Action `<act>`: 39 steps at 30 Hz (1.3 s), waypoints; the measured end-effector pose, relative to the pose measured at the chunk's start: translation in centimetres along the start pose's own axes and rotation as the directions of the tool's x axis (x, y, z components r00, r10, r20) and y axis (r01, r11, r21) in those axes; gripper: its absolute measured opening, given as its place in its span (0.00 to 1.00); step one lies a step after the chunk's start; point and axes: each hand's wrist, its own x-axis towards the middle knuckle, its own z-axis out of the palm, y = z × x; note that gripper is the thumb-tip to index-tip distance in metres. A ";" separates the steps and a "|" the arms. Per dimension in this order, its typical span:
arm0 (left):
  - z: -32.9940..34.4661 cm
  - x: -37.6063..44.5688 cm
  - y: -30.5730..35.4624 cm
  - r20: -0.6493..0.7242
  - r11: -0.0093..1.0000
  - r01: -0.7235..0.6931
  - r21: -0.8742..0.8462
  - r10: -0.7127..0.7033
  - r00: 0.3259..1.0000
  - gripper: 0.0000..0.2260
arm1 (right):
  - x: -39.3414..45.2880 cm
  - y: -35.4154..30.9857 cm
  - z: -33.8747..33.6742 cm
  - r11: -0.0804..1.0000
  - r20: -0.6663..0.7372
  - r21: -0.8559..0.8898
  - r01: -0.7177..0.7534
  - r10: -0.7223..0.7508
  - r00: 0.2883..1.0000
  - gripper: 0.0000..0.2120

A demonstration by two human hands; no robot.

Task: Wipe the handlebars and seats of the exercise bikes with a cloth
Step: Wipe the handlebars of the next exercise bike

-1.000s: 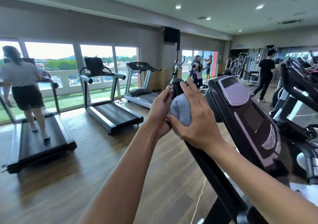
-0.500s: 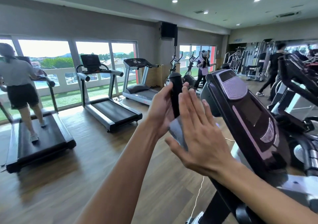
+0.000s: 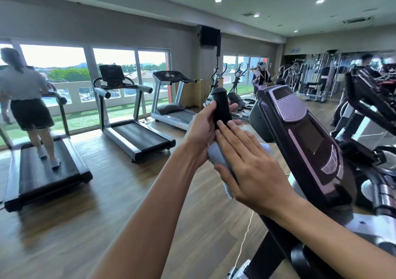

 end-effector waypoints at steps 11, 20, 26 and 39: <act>-1.2 0.5 0.6 0.035 0.999 0.023 0.041 -0.025 0.999 0.22 | 0.5 -0.4 0.4 0.997 0.018 0.022 -0.071 0.071 0.997 0.30; -1.3 0.8 0.2 0.044 0.998 -0.006 0.058 0.003 0.999 0.22 | 3.6 0.0 1.2 0.993 -0.014 0.012 -0.118 0.118 0.993 0.31; -1.4 1.1 0.1 0.032 0.993 -0.005 0.120 0.002 0.999 0.23 | -0.7 -0.3 -0.1 0.997 0.047 0.004 -0.076 0.076 0.996 0.31; -0.9 0.6 0.1 0.018 0.995 -0.009 0.095 0.007 1.000 0.21 | 0.0 0.0 0.6 0.964 0.097 0.177 -0.198 0.183 0.978 0.34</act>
